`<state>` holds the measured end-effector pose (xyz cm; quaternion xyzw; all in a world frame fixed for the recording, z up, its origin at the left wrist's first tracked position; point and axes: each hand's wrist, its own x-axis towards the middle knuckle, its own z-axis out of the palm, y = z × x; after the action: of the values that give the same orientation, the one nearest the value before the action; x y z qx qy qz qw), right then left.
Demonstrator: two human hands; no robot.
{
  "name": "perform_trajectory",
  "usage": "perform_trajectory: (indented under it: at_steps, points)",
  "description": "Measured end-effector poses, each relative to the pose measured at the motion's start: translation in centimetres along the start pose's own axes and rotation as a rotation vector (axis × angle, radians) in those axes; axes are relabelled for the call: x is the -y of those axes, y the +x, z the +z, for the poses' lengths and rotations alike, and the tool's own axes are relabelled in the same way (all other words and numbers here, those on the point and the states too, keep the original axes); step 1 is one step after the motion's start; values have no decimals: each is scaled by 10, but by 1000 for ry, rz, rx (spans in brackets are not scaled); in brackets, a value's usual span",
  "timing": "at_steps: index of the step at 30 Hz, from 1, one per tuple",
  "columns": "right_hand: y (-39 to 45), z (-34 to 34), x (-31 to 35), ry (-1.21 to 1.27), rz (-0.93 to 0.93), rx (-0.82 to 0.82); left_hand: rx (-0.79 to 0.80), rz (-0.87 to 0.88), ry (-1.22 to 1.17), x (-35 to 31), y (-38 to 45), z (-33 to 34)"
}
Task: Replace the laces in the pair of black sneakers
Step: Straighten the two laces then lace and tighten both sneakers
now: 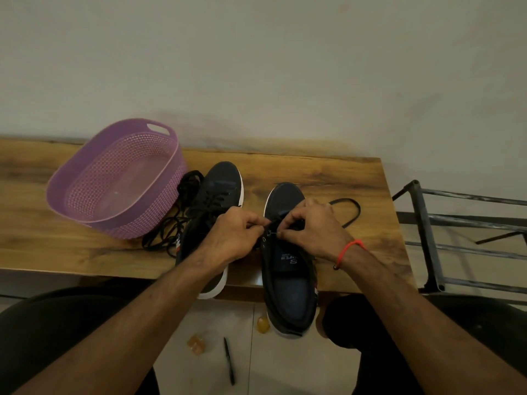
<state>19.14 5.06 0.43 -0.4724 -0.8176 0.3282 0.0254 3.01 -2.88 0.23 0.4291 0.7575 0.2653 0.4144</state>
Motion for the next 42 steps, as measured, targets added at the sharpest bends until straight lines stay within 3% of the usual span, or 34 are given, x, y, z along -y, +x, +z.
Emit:
perform_trajectory:
  at_steps: [10, 20, 23, 26, 30, 35, 37, 38, 40, 42]
  points:
    - [-1, 2, 3, 55, 14, -9, 52, 46, -7, 0, -3, -8]
    - [-1, 4, -1, 138, -35, -88, -66, 234, 323, -1, -5, 2]
    - [-5, 4, 4, 48, -94, -58, -71, 332, 425, 1, -4, 0]
    - [-7, 4, 6, -27, -92, -19, -97, 323, 445, -8, -7, -14]
    - [-6, 3, 4, -85, -79, 29, -183, 264, 170, -24, -9, -42]
    - [-7, 5, 5, -150, -106, 28, -297, 371, -659, -38, -14, -68]
    - [-7, 5, 6, -90, -122, -3, -322, 336, -764, -35, -15, -70]
    - [-8, 4, 6, -33, -132, -33, -333, 276, -693, -32, -14, -70]
    - [-8, 4, 8, 137, -168, -132, -263, 146, -337, -25, -12, -64]
    - [-8, 0, 11, 343, -232, -243, -11, 78, -8, -19, -12, -55]
